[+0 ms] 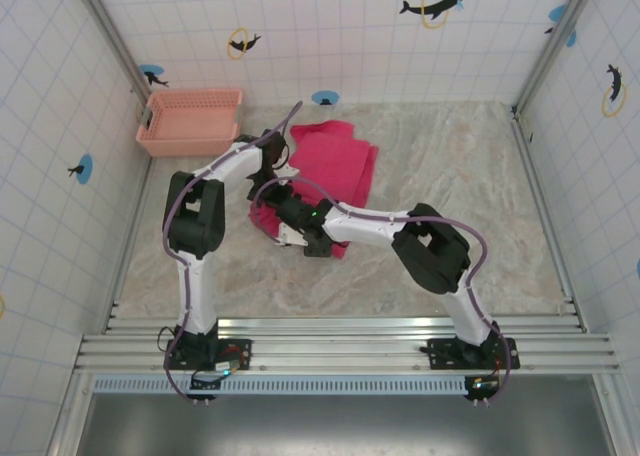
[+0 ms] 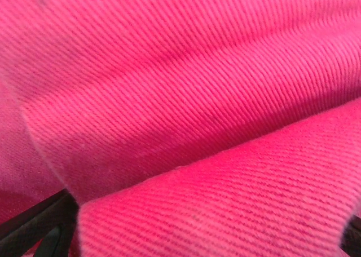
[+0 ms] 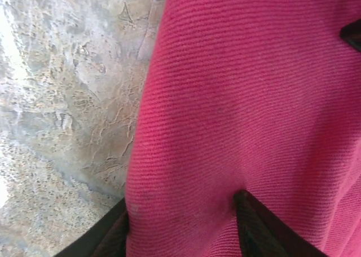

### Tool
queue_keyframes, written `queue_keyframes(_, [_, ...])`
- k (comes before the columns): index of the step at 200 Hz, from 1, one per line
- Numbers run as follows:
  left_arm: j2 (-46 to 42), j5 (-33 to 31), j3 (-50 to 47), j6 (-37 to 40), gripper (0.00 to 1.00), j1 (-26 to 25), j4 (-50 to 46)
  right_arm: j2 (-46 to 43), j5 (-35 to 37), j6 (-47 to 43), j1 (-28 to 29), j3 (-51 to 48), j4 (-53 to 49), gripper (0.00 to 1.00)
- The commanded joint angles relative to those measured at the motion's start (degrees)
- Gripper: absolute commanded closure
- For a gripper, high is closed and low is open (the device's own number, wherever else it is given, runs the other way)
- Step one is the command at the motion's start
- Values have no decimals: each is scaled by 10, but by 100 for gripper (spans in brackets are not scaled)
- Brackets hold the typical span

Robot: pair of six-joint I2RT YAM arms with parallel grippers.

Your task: Roll up the long pants

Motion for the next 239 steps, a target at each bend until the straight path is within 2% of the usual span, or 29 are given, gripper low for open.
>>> queue_keyframes(1, [3,9,-9,31,3,-2,-58,53,-5,-5,-25,29,12,60])
queue_keyframes(33, [-9,29,-9,21,3,-1,-66,76,-115,-9,-53,71,-33,81])
queue_keyframes(74, [-19,45,78,11,2,-1,-136,63,-275,-5,-80,100,-93,92])
queue_keyframes(88, [-21,22,112,8,2,-1,-164,55,-328,-2,-85,109,-124,94])
queue_keyframes(95, [-27,4,121,3,2,0,-171,50,-378,3,-91,109,-137,94])
queue_keyframes(140, [-79,-106,128,-61,3,28,-177,18,-619,60,-118,107,-191,95])
queue_keyframes(163, [-90,-112,124,-56,2,29,-180,10,-743,103,-126,122,-216,95])
queue_keyframes(183, [-103,-109,107,-56,3,28,-179,29,-883,150,-144,137,-237,94])
queue_keyframes(209, [-128,-108,67,-58,2,27,-160,37,-951,147,-170,136,-266,92])
queue_keyframes(239, [-142,-100,39,-62,2,28,-154,44,-960,144,-218,137,-267,92])
